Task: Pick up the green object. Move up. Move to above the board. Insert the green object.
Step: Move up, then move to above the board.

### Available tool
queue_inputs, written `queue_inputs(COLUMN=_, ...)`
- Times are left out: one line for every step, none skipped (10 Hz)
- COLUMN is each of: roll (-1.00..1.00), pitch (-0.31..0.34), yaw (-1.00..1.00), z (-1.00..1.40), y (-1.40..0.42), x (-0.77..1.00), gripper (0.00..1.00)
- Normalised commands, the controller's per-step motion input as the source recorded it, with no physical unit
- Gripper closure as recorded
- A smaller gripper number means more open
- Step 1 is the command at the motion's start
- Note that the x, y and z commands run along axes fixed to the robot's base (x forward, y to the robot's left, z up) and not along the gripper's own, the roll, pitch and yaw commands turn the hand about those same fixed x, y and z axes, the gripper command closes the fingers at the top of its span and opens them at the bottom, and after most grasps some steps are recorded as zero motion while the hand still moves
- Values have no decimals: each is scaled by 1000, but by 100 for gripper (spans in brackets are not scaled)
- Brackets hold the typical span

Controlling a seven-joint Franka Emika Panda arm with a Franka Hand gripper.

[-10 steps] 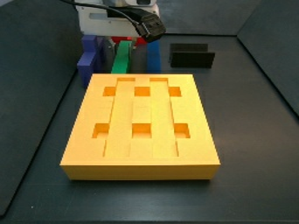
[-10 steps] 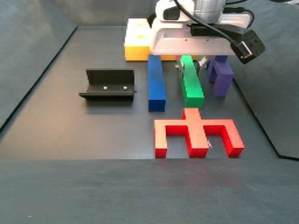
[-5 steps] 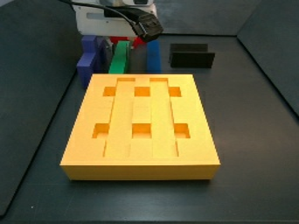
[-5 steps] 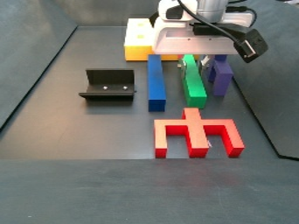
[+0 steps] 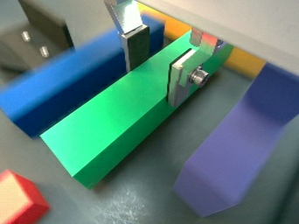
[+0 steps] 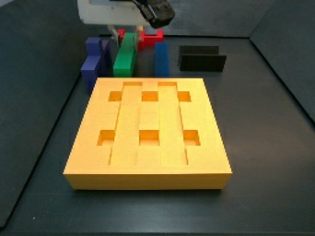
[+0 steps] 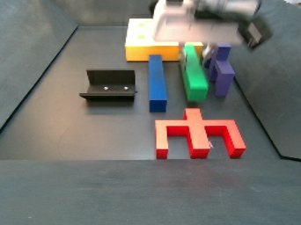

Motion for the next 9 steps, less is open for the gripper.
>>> queue_inputs(roll=12, pitch=13, yaw=-35, z=365, y=-28, x=-27, gripper=100)
queue_inputs(roll=0, pitch=0, yaw=0, z=1400, y=0, x=0, gripper=100)
queue_inputs(roll=-4, pitch=35, yaw=14, z=1400, y=2, x=-6, gripper=100)
queue_inputs(roll=14, pitch=37, yaw=9, z=1400, y=6, x=-29, gripper=100)
queue_inputs(roll=28, pitch=25, yaw=10, z=1400, y=6, x=4, gripper=100)
queue_inputs(roll=21, pitch=59, yaw=6, z=1400, y=7, x=36, gripper=100)
queue_inputs(roll=14, pitch=88, yaw=3, z=1400, y=8, x=45, gripper=100)
queue_inputs(roll=16, pitch=80, yaw=3, z=828, y=2, x=20, gripper=100)
queue_inputs(roll=15, pitch=57, yaw=2, z=453, y=-1, x=26, gripper=100)
